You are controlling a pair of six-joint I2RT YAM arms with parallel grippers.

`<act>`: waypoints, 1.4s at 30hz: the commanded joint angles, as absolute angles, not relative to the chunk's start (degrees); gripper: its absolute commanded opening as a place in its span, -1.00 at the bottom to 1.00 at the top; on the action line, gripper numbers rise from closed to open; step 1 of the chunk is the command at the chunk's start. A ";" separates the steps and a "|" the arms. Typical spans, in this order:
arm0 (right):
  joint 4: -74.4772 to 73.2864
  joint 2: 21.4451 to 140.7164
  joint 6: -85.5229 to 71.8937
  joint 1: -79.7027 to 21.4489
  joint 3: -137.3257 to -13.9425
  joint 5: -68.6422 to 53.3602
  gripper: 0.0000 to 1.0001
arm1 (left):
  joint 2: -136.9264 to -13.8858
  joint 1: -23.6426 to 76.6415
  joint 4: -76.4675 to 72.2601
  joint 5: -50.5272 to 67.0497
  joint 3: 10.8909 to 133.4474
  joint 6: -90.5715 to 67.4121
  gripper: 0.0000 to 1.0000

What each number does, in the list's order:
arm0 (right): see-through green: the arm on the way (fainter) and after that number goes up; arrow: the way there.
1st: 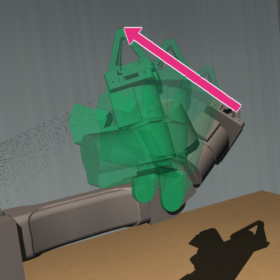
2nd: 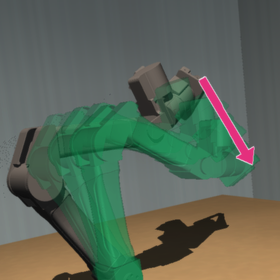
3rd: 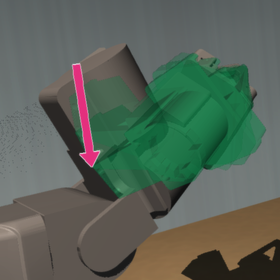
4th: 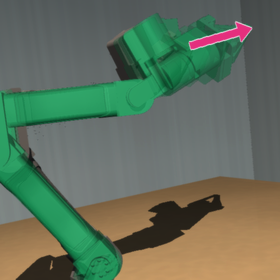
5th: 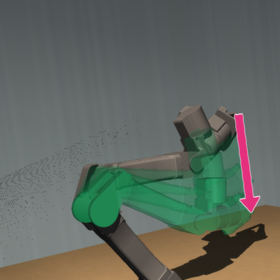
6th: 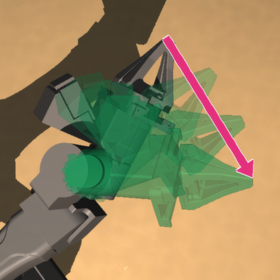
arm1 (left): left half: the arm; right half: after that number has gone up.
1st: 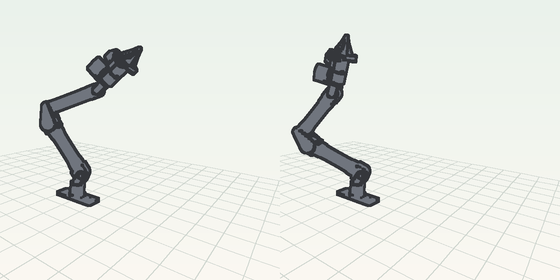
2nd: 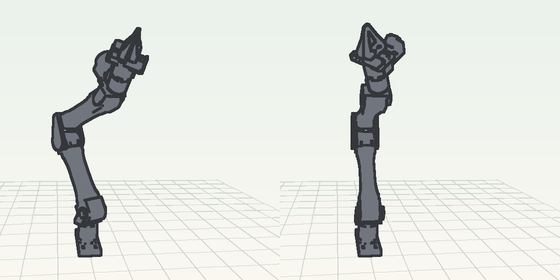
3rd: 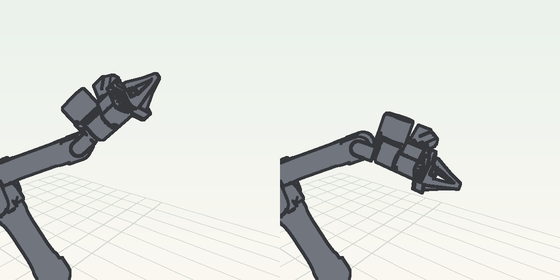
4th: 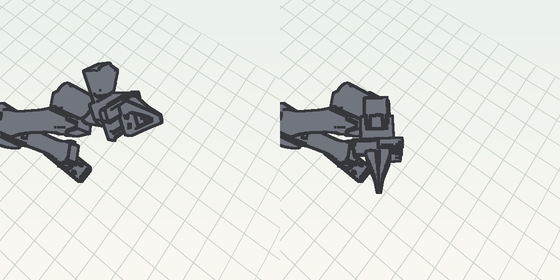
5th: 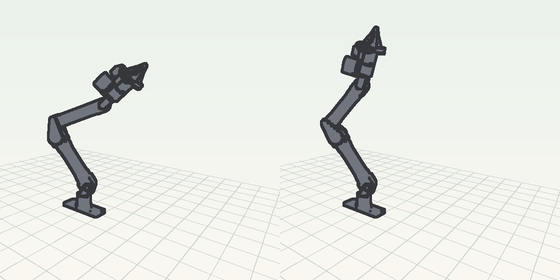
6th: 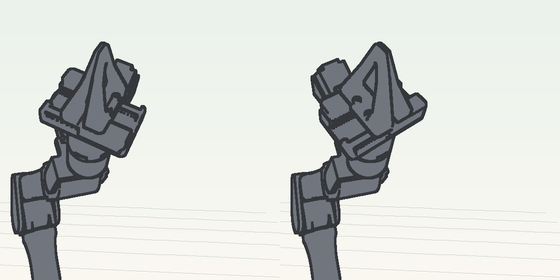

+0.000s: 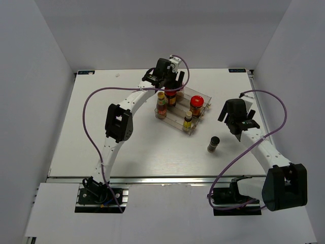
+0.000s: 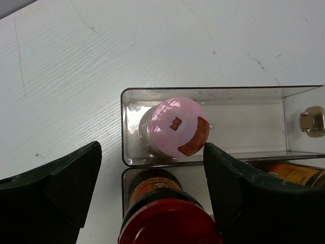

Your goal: Organize the condiment bottles

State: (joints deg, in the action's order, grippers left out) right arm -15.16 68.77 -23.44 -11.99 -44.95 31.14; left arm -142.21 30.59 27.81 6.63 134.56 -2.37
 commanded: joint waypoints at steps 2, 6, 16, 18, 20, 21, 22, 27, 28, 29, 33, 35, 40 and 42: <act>-15.03 68.21 -22.85 -11.51 -49.21 30.50 0.79 | -139.31 30.50 27.07 7.99 135.79 -2.81 0.84; -15.91 66.80 -22.77 -11.60 -49.48 29.01 0.79 | -136.41 30.50 25.84 8.53 135.79 -3.16 0.96; -21.80 57.41 -18.90 -11.69 -47.38 14.53 0.79 | -125.96 30.50 26.54 8.27 133.69 -3.60 0.96; -23.55 56.43 -19.68 -12.47 -46.94 12.75 0.79 | -122.11 30.50 26.54 6.51 129.83 -4.56 0.96; -25.92 56.86 -19.51 -13.18 -47.28 12.92 0.79 | -119.11 30.50 26.37 5.10 124.14 -5.44 0.96; -28.36 57.65 -19.51 -14.05 -47.37 13.70 0.79 | -115.61 30.50 26.45 3.44 121.75 -5.88 0.96; -29.52 57.92 -19.60 -14.67 -47.46 13.97 0.79 | -113.75 30.50 26.28 2.21 119.21 -7.02 0.96; -31.20 58.97 -21.88 -22.05 -45.88 15.46 0.79 | -99.78 30.50 22.86 -10.07 94.30 -13.09 0.96; -31.64 59.32 -22.49 -23.37 -45.79 16.34 0.79 | -94.27 30.41 21.72 -11.06 90.39 -14.84 0.96; -32.25 59.67 -23.20 -25.29 -45.62 17.22 0.79 | -91.70 30.32 20.06 -11.94 86.70 -15.55 0.96; -35.68 60.47 -30.39 -26.72 -44.65 24.06 0.76 | -79.65 30.06 17.67 -17.92 72.45 -20.29 0.97; -36.47 60.38 -31.55 -26.81 -43.95 24.43 0.74 | -74.21 29.97 16.10 -19.42 65.85 -22.58 0.96; -36.30 60.64 -32.35 -26.90 -42.46 22.33 0.67 | -70.49 29.79 16.17 -20.21 61.79 -23.03 0.96; -34.63 60.73 -32.26 -27.16 -41.49 20.49 0.62 | -71.19 29.79 17.57 -21.18 62.31 -22.94 0.96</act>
